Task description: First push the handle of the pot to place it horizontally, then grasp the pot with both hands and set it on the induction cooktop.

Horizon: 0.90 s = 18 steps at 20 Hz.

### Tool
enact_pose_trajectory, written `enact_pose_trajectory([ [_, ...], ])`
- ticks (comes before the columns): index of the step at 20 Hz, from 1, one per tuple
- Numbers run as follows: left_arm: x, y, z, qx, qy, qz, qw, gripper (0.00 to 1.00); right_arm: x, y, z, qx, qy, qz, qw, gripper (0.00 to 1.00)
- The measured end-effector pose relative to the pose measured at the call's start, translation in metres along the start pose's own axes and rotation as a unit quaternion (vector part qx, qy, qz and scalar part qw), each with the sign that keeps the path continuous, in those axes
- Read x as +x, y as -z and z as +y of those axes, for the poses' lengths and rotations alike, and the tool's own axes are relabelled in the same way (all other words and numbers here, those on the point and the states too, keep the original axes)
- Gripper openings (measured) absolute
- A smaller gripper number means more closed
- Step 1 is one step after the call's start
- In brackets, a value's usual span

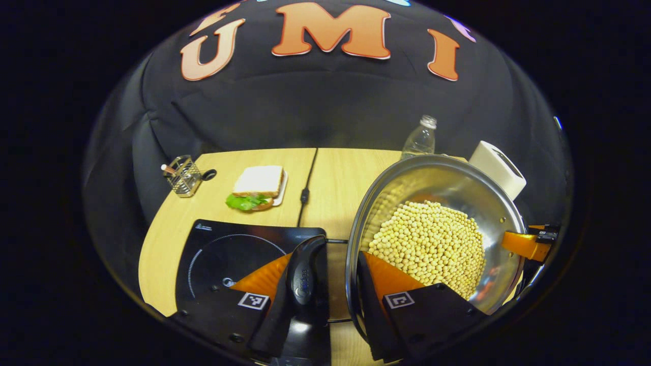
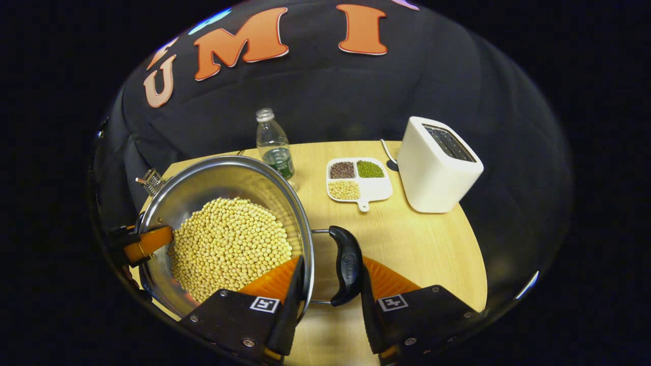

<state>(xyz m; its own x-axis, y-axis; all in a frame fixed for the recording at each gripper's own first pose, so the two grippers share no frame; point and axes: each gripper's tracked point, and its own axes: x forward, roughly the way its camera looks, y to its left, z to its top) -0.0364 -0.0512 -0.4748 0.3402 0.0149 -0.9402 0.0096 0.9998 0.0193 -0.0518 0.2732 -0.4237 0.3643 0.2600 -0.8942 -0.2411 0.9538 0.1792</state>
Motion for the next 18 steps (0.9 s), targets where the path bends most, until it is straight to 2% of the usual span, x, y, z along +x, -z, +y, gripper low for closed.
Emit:
enact_pose_trajectory([
  [1,-0.005,-0.006,0.010,-0.005,-0.006,-0.002,1.000,0.68,-0.001,-0.007,0.011,-0.003,-0.007,-0.003,1.000,0.56],
  [2,-0.014,-0.010,0.020,-0.010,-0.013,-0.006,1.000,0.68,-0.001,-0.011,0.023,-0.007,-0.013,-0.006,1.000,0.51],
  [3,-0.021,-0.016,0.030,-0.014,-0.020,-0.010,1.000,0.68,-0.003,-0.017,0.034,-0.012,-0.020,-0.011,1.000,0.56],
  [6,-0.041,-0.034,0.061,-0.032,-0.040,-0.018,0.999,0.68,-0.007,-0.030,0.067,-0.022,-0.041,-0.022,0.999,0.55],
  [10,-0.073,-0.042,0.067,-0.044,-0.062,-0.027,0.997,0.68,-0.008,-0.048,0.107,-0.037,-0.063,-0.032,0.997,0.55],
  [11,-0.079,-0.044,0.069,-0.046,-0.068,-0.029,0.996,0.68,-0.008,-0.051,0.112,-0.041,-0.068,-0.033,0.996,0.50],
  [12,-0.085,-0.045,0.069,-0.048,-0.073,-0.032,0.996,0.68,-0.008,-0.052,0.118,-0.046,-0.073,-0.034,0.996,0.54],
  [15,-0.100,-0.049,0.071,-0.057,-0.086,-0.032,0.994,0.67,-0.004,-0.056,0.139,-0.055,-0.088,-0.032,0.994,0.54],
  [17,-0.107,-0.049,0.072,-0.061,-0.093,-0.030,0.993,0.68,0.005,-0.054,0.138,-0.060,-0.096,-0.028,0.993,0.55],
  [18,-0.108,-0.046,0.071,-0.063,-0.096,-0.028,0.993,0.68,0.009,-0.053,0.140,-0.062,-0.098,-0.026,0.993,0.50],
])
